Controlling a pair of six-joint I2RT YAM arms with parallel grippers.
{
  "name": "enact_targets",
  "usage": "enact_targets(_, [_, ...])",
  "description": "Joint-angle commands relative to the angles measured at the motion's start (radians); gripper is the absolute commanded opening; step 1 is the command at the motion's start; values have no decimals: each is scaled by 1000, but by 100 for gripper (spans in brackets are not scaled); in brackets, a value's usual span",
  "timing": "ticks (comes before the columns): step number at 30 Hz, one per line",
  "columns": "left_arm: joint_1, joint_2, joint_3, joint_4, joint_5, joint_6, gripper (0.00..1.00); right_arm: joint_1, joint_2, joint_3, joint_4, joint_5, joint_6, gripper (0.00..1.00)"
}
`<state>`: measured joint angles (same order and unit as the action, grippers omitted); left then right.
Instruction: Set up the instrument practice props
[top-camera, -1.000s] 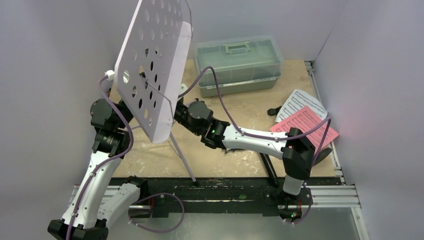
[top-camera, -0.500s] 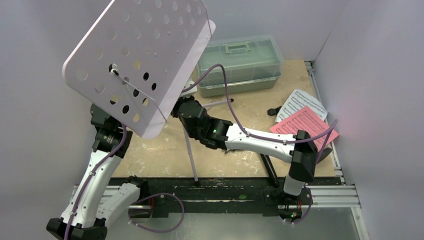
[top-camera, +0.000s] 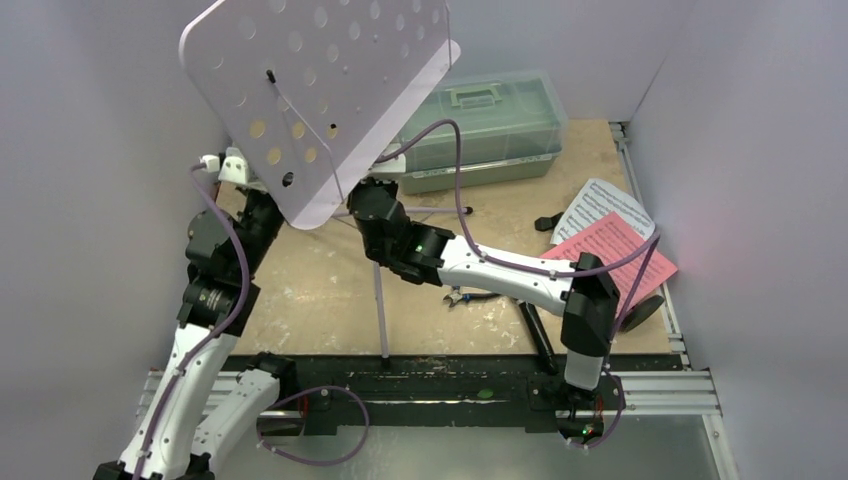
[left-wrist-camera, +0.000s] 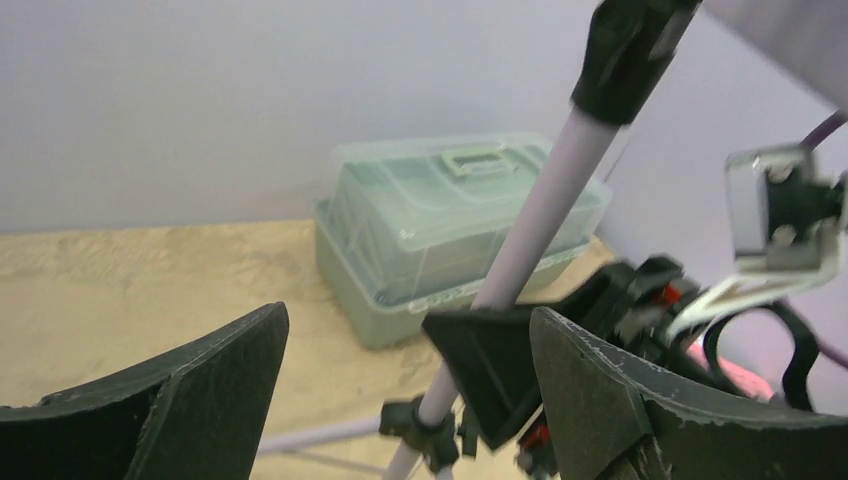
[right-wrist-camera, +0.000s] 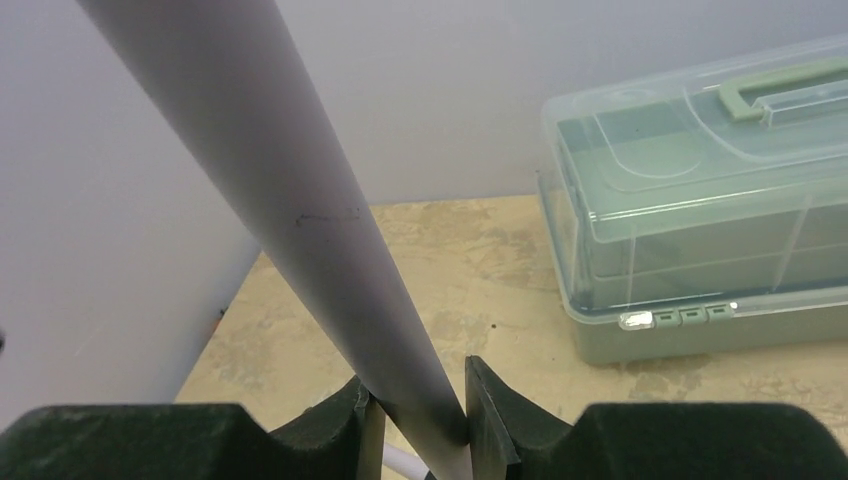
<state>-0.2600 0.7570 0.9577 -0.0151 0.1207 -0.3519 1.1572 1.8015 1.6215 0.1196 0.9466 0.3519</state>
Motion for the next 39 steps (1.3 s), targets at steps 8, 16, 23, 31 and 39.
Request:
enact_targets(8, [4,-231,-205,-252,-171,-95,88,-3,93,43,360,226,-178,0])
enact_targets(16, [4,-170,-410,-18,169,-300,89,-17,114,97,368,192,-197,0])
enact_targets(23, [4,-25,-523,199,270,-401,78,-32,102,120,397,189,-227,0])
enact_targets(31, [4,161,-507,167,94,-352,64,-42,78,146,447,184,-277,0])
enact_targets(39, [4,303,-422,155,-56,-308,55,-54,66,112,439,161,-234,0])
